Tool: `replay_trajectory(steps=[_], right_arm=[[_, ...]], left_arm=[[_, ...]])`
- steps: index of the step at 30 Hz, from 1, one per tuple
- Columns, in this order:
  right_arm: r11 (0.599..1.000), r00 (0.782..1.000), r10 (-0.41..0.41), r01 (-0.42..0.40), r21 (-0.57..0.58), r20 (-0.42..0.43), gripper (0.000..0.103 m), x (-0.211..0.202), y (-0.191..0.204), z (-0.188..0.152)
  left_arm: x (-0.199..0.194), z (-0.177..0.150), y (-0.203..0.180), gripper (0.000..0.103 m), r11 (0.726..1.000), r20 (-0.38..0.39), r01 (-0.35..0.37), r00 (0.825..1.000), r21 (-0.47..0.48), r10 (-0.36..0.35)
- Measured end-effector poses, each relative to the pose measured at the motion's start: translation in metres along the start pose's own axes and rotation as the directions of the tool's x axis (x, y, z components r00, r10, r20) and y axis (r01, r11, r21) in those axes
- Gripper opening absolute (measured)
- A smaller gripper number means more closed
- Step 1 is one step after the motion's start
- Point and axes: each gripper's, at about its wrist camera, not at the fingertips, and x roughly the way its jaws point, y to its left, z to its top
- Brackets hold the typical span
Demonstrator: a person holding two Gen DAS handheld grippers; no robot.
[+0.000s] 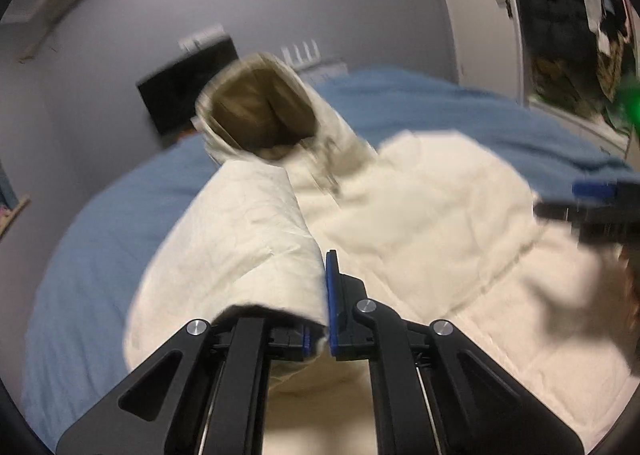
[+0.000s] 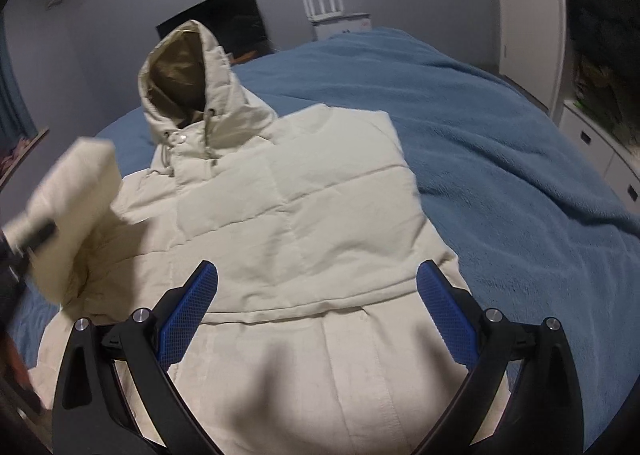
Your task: Fold large clothes
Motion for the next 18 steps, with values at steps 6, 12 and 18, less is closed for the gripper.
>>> replay_trajectory(steps=[6, 12, 18], right_arm=[[1.0, 1.0, -0.023, 0.023, 0.008, -0.007, 0.096, 0.003, -0.006, -0.002], [1.0, 1.0, -0.005, 0.004, -0.022, -0.023, 0.096, 0.005, 0.001, -0.005], [0.997, 0.999, 0.038, -0.04, -0.071, -0.018, 0.096, -0.004, 0.016, -0.004]], left_arm=[[0.037, -0.025, -0.006, 0.008, 0.997, -0.107, 0.074, 0.991, -0.021, -0.076], [0.043, -0.036, 0.001, 0.045, 0.964, -0.132, 0.233, 0.959, -0.126, -0.249], [0.001, -0.03, 0.019, 0.094, 0.924, -0.071, 0.337, 0.933, -0.18, -0.354]])
